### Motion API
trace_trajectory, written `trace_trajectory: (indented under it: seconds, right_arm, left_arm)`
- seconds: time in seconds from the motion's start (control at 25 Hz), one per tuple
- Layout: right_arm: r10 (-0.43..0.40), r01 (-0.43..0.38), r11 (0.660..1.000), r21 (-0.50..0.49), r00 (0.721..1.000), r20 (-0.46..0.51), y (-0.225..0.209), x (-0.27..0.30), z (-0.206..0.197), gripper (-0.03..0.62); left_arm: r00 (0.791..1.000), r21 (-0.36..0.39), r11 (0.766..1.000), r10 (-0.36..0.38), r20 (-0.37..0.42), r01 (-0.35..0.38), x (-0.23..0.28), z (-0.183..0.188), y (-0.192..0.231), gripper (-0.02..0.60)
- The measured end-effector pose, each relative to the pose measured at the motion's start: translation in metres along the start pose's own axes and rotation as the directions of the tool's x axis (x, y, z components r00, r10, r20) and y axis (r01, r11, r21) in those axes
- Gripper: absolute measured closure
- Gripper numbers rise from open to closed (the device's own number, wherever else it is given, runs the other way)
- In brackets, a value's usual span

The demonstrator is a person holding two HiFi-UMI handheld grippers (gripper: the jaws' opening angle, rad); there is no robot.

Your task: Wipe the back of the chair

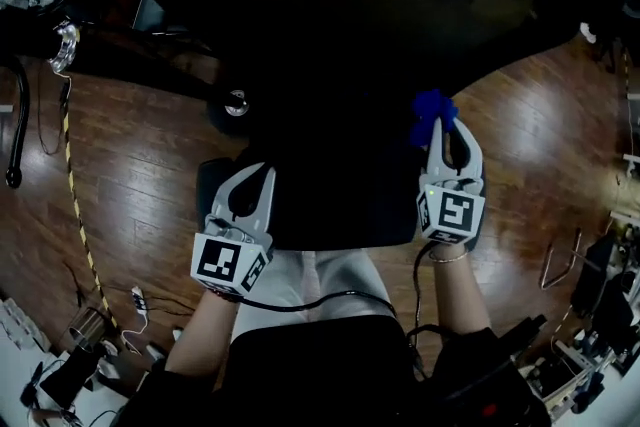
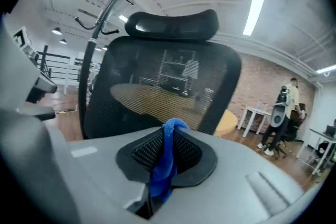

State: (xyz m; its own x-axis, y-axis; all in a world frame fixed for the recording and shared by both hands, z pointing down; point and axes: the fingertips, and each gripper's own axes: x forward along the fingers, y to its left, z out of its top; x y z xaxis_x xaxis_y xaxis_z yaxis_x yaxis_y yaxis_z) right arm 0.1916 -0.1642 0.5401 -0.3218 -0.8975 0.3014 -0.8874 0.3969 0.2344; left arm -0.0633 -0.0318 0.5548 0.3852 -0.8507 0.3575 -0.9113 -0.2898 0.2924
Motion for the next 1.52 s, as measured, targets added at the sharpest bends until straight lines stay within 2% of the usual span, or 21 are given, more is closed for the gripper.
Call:
trace_trajectory:
  seconds: [0.16, 0.24, 0.32, 0.52, 0.72, 0.92, 1.08, 1.28, 1.4, 1.52]
  right_arm:
    - [-0.18, 0.18, 0.984, 0.003, 0.982, -0.054, -0.074, 0.003, -0.031, 0.559]
    - [-0.181, 0.182, 0.983, 0.004, 0.981, -0.066, -0.083, 0.018, -0.038, 0.559]
    - [-0.125, 0.124, 0.992, -0.019, 0.99, -0.066, -0.075, 0.035, -0.041, 0.559]
    - [0.009, -0.014, 0.994, -0.112, 0.999, -0.054, -0.032, 0.063, -0.041, 0.559]
    - [0.048, -0.052, 0.996, -0.079, 0.998, -0.051, 0.006, 0.082, -0.032, 0.559]
    - [0.03, -0.032, 0.998, -0.049, 0.999, -0.044, 0.041, 0.097, -0.023, 0.559]
    - [0.111, -0.111, 0.99, -0.091, 0.994, -0.009, 0.091, 0.103, -0.008, 0.559]
    - [0.253, -0.241, 0.951, -0.196, 0.967, 0.039, 0.179, 0.102, 0.008, 0.559]
    - [0.358, -0.334, 0.904, -0.267, 0.932, 0.048, 0.23, 0.104, 0.015, 0.559]
    - [0.419, -0.383, 0.867, -0.318, 0.906, 0.053, 0.268, 0.109, 0.024, 0.559]
  left_arm:
    - [0.999, -0.029, 0.999, 0.024, -0.045, -0.025, 0.013, -0.018, -0.014, 0.574]
    - [0.996, -0.05, 0.998, 0.039, -0.075, -0.043, 0.016, -0.028, -0.023, 0.574]
    - [0.995, -0.067, 0.997, 0.043, -0.089, -0.049, 0.019, -0.034, -0.032, 0.574]
    - [0.994, -0.073, 0.994, 0.074, -0.078, -0.08, 0.021, -0.037, -0.037, 0.574]
    - [0.989, -0.084, 0.986, 0.145, -0.016, -0.145, 0.005, -0.023, -0.027, 0.574]
    - [0.982, -0.11, 0.977, 0.184, 0.029, -0.18, -0.014, -0.02, -0.016, 0.574]
    - [0.971, -0.153, 0.962, 0.236, 0.037, -0.228, -0.033, -0.028, 0.004, 0.574]
    - [0.965, -0.151, 0.957, 0.257, 0.053, -0.246, -0.064, -0.034, 0.035, 0.574]
    - [0.962, -0.173, 0.952, 0.267, 0.059, -0.253, -0.081, -0.035, 0.051, 0.574]
    - [0.965, -0.181, 0.957, 0.245, 0.092, -0.226, -0.091, -0.03, 0.056, 0.574]
